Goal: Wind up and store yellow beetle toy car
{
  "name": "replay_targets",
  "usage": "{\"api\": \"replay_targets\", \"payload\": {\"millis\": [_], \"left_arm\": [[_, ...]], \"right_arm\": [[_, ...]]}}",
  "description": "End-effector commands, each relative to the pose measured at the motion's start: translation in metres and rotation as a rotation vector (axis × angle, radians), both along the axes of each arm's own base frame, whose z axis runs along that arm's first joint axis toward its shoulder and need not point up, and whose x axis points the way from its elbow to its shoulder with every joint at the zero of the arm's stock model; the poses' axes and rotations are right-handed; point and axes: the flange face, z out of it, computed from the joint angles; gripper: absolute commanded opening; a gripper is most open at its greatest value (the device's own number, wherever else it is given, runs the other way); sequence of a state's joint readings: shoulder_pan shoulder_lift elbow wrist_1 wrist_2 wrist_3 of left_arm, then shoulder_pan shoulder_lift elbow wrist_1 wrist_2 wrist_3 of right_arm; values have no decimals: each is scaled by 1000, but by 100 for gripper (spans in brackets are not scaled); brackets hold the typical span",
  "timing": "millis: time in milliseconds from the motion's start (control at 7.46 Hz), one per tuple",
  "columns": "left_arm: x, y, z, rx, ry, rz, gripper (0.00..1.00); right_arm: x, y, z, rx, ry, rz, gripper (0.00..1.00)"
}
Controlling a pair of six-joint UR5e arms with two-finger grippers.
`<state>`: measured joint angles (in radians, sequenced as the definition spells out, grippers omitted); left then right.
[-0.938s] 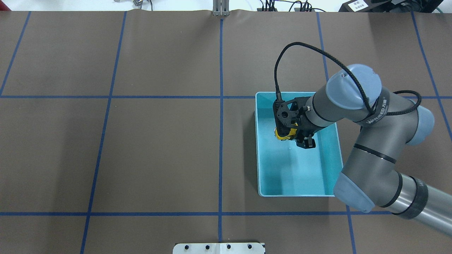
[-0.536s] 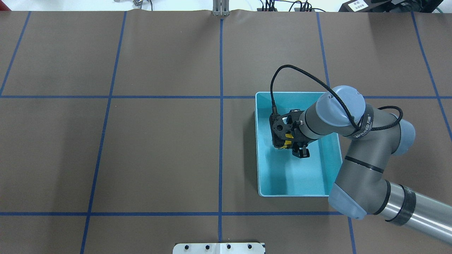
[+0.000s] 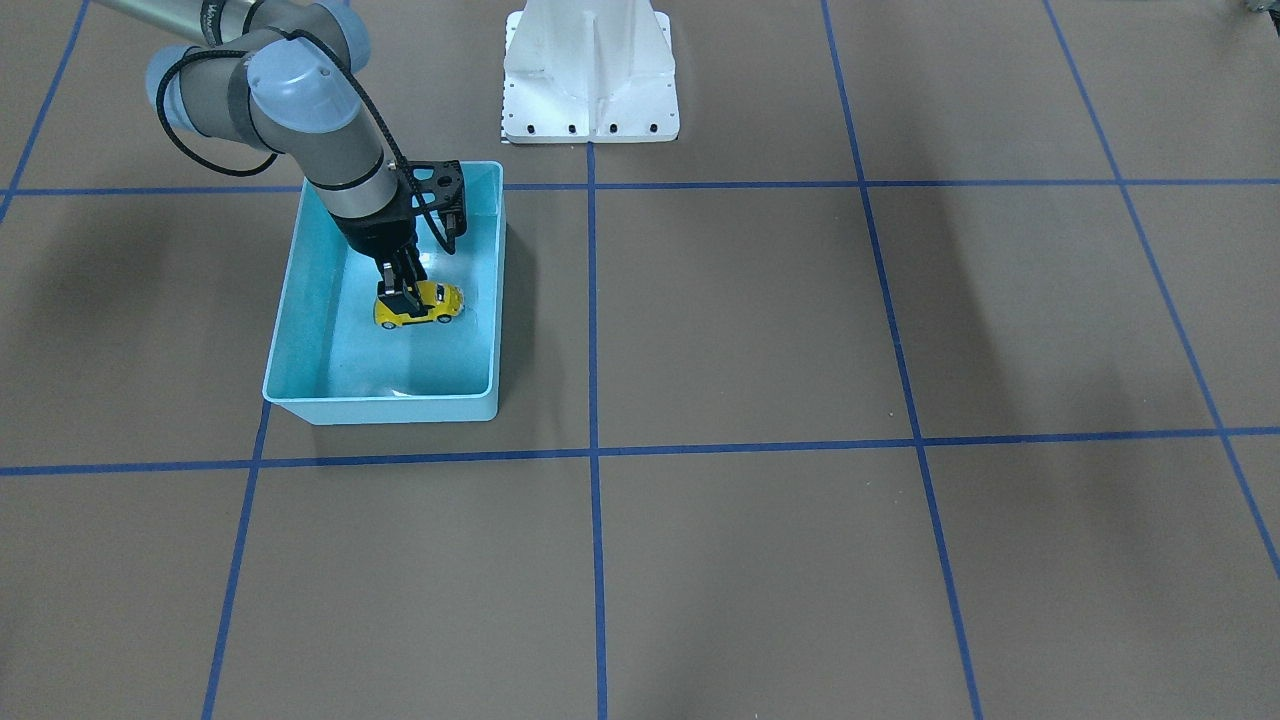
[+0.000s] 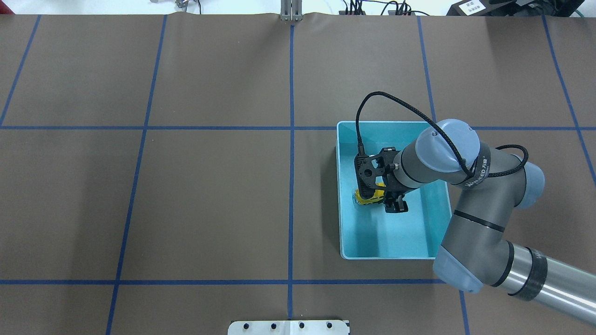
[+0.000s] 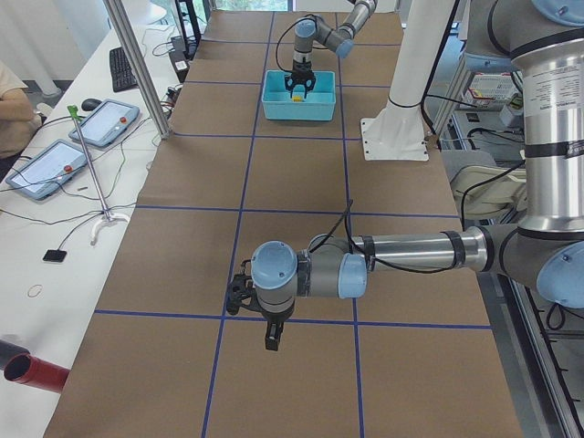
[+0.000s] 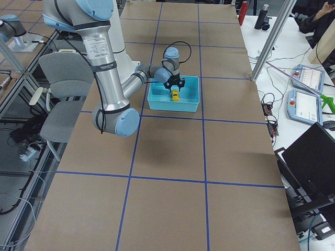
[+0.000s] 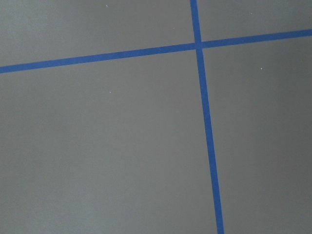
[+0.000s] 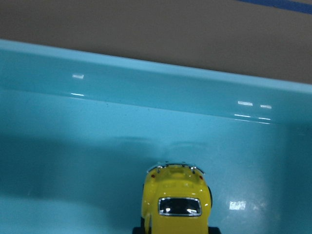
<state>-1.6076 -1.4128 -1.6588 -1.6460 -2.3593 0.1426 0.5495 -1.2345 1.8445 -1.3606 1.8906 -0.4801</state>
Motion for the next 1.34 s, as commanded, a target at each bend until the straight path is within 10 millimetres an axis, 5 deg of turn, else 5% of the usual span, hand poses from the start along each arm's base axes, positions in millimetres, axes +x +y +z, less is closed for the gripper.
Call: {"api": "replay_targets", "payload": {"millis": [0, 134, 268, 536, 670, 804, 938, 1072, 1207], "left_arm": [[0, 0, 0, -1, 0, 0, 100], [0, 0, 0, 1, 0, 0, 100], [0, 0, 0, 1, 0, 0, 100], [0, 0, 0, -1, 0, 0, 100], [0, 0, 0, 1, 0, 0, 100], [0, 0, 0, 1, 0, 0, 100], [0, 0, 0, 1, 0, 0, 100], [0, 0, 0, 1, 0, 0, 100], [0, 0, 0, 1, 0, 0, 100]], "right_arm": [[6, 2, -12, 2, -30, 6, 100], [29, -8, -34, -47, -73, 79, 100], [74, -22, -60, -239, -124, 172, 100], [208, -98, -68, -515, -221, 466, 100], [278, -126, -42, -640, -218, 671, 100], [343, -152, 7, -748, -179, 845, 100], [406, -171, 89, -872, -120, 990, 100], [448, -177, 164, -996, -66, 1080, 100], [457, -163, 218, -1120, -40, 1076, 100]]}}
